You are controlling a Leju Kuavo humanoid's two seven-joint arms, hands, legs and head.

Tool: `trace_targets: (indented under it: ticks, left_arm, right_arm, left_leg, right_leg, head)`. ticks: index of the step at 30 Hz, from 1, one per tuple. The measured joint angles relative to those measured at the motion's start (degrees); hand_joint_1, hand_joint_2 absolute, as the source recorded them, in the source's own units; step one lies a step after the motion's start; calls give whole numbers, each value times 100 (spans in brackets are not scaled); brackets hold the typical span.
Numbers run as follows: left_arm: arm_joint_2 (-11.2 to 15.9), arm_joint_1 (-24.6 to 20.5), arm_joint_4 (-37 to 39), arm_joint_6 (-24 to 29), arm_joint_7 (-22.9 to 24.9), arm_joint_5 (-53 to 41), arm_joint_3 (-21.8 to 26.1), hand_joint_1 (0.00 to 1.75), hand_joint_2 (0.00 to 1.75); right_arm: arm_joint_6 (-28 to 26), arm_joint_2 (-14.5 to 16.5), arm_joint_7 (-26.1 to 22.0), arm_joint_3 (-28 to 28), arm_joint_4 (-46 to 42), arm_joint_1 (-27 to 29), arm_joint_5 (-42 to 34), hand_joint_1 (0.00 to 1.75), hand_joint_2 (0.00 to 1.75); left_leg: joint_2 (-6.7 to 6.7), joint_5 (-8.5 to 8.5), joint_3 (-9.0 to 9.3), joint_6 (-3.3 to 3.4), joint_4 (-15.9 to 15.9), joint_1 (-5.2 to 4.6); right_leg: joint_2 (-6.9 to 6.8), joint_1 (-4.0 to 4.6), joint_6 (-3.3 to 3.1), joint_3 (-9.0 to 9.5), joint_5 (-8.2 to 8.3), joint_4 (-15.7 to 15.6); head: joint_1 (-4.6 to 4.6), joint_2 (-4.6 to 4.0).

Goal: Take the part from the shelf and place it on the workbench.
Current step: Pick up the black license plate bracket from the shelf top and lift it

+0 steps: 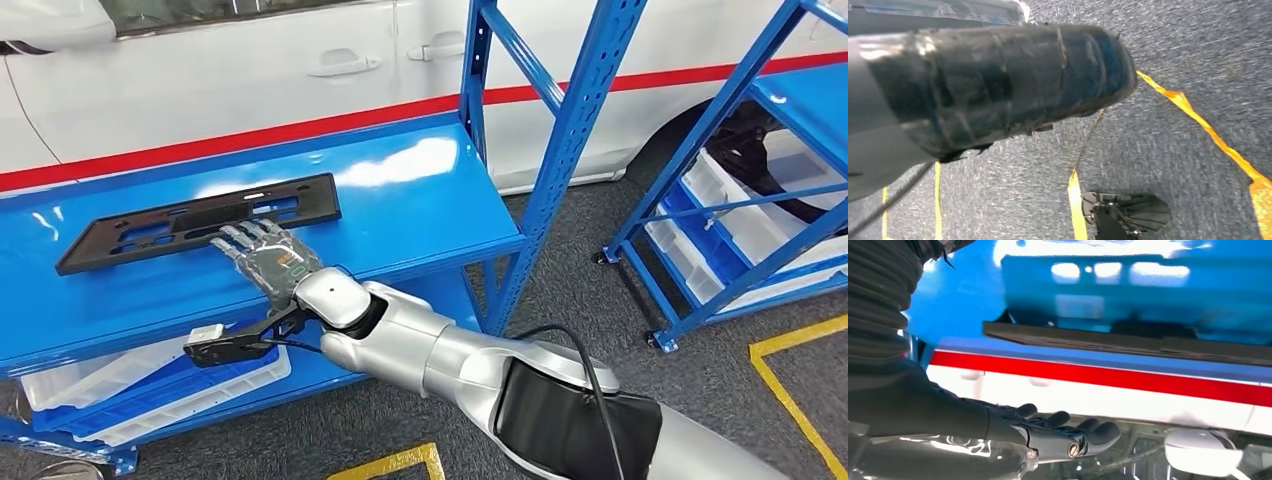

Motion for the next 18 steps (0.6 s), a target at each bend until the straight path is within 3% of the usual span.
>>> trace_targets:
  ticks: [4, 6, 8, 9, 10, 12, 14, 15, 18]
  left_arm:
    - [-4, -4, 0, 7, 2, -1, 0, 0, 0]
    - [-9, -11, 0, 8, 1, -2, 0, 0, 0]
    - [-8, -15, 0, 9, 1, -2, 0, 0, 0]
    - [-8, -6, 0, 9, 2, -2, 0, 0, 0]
    - [-8, 5, 0, 9, 2, -2, 0, 0, 0]
    - [-7, 18, 0, 10, 3, -2, 0, 0, 0]
    - [-5, 6, 0, 10, 3, -2, 0, 0, 0]
    - [-5, -5, 0, 10, 3, -2, 0, 0, 0]
    - [-8, -16, 0, 8, 3, -2, 0, 0, 0]
  right_arm:
    - [-14, 3, -26, 0, 20, -2, -5, 0, 175]
    - [-31, 6, -56, 0, 20, -4, -6, 0, 175]
    - [-41, 7, -79, 0, 22, 5, -9, 0, 175]
    - [-43, 7, -84, 0, 24, 14, -12, 0, 175]
    - [-44, 7, -86, 0, 25, 21, -14, 0, 175]
    - [-46, 9, -86, 0, 26, 26, -15, 0, 175]
    - [-50, 11, -87, 0, 26, 19, -16, 0, 175]
    - [-54, 14, -88, 0, 26, 15, -17, 0, 175]
    - [-68, 35, -92, 0, 24, 11, -18, 0, 175]
  left_leg:
    - [17, -104, -25, -116, 96, 12]
    - [25, -377, -283, -157, 634, 18]
    - [25, -663, -713, -180, 1420, 17]
    - [25, -690, -871, -182, 1662, 17]
    - [25, -592, -923, -172, 1673, 16]
    - [25, -113, -700, -116, 1047, 5]
    - [22, 201, -365, -49, 296, -30]
    - [18, 233, -273, -26, 99, -51]
    - [9, 197, -185, 26, -38, -56]
  right_leg:
    - [21, -9, -101, 56, -29, -61]
    - [12, -19, -149, 95, -44, -80]
    - [7, -3, -182, 112, -65, -79]
    - [9, 7, -194, 123, -77, -78]
    - [16, 17, -202, 142, -92, -77]
    - [30, 33, -200, 205, -135, -77]
    - [33, 49, -176, 250, -176, -79]
    - [32, 52, -155, 253, -187, -83]
    - [26, 61, -68, 262, -216, -92]
  head:
    - [-9, 0]
    - [-16, 0]
    - [-18, 0]
    - [-17, 0]
    - [-17, 0]
    - [-16, 0]
    - [-14, 0]
    - [-12, 0]
    - [-4, 0]
